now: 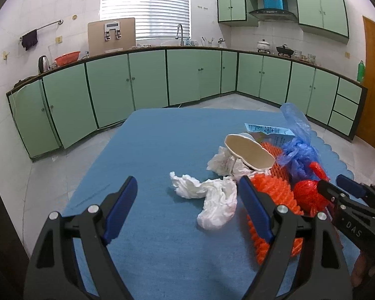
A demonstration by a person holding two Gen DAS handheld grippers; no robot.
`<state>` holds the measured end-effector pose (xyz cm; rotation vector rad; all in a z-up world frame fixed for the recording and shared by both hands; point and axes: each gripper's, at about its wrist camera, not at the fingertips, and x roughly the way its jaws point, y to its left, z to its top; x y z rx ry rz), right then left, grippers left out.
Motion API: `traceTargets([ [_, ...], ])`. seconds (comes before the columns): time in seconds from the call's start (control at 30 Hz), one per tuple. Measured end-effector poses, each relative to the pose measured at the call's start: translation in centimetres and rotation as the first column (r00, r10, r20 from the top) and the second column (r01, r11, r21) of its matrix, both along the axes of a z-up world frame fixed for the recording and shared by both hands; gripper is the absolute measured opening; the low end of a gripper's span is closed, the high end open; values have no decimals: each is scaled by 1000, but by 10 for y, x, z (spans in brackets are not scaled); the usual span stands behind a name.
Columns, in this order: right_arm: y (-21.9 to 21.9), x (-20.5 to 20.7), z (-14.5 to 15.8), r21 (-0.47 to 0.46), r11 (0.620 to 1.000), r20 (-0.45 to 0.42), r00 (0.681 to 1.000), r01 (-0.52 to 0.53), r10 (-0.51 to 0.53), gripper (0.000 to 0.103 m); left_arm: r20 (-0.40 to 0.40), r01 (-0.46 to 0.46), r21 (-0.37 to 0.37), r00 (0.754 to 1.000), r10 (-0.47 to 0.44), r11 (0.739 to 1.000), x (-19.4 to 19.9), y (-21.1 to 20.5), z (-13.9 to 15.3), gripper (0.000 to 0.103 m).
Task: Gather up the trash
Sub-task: 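Grasp the red plastic bag with the right gripper while the left gripper grasps the orange mesh, then carry the red bag and orange mesh to the bin and release both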
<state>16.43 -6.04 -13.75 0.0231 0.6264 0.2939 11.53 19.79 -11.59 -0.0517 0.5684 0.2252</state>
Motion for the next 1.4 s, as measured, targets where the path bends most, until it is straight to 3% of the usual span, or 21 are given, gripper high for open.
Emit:
traceTargets([
  [0.13,1,-1,0,16,999,-1,999,-33,33,15,-4,4,-5,1000,-4,1000,0,-1,-2,80],
  [0.2,2,-4,2,13,999,12,999,-44,43,11,-6,9,-6,1000,-9,1000,0,-2,-2,80],
  [0.6,-27,-16,30,67,998,86,996,-11,6,9,-14,89,-25,996,-90,996,1,-34,-4,80],
  [0.83,-51,-13,26,71,997,77,996,42,-47,9,-66,142,-42,987,-145,989,9,-59,-21,78],
  [0.93,-58,-13,23,67,996,71,996,55,-60,9,-101,165,-55,980,-170,985,15,-69,-32,66],
  [1.0,-61,-13,21,65,996,66,996,58,-62,9,-123,179,-77,975,-187,981,19,-71,-38,42],
  [1.1,-64,-14,20,53,997,68,996,59,-62,9,-134,178,-106,972,-192,978,21,-74,-44,21],
  [1.17,-65,-15,21,45,997,72,996,58,-61,9,-118,177,-98,975,-188,979,19,-74,-42,13],
  [1.4,-71,-18,27,51,996,78,994,69,-73,9,-34,176,-61,983,-178,983,9,-76,-13,10],
])
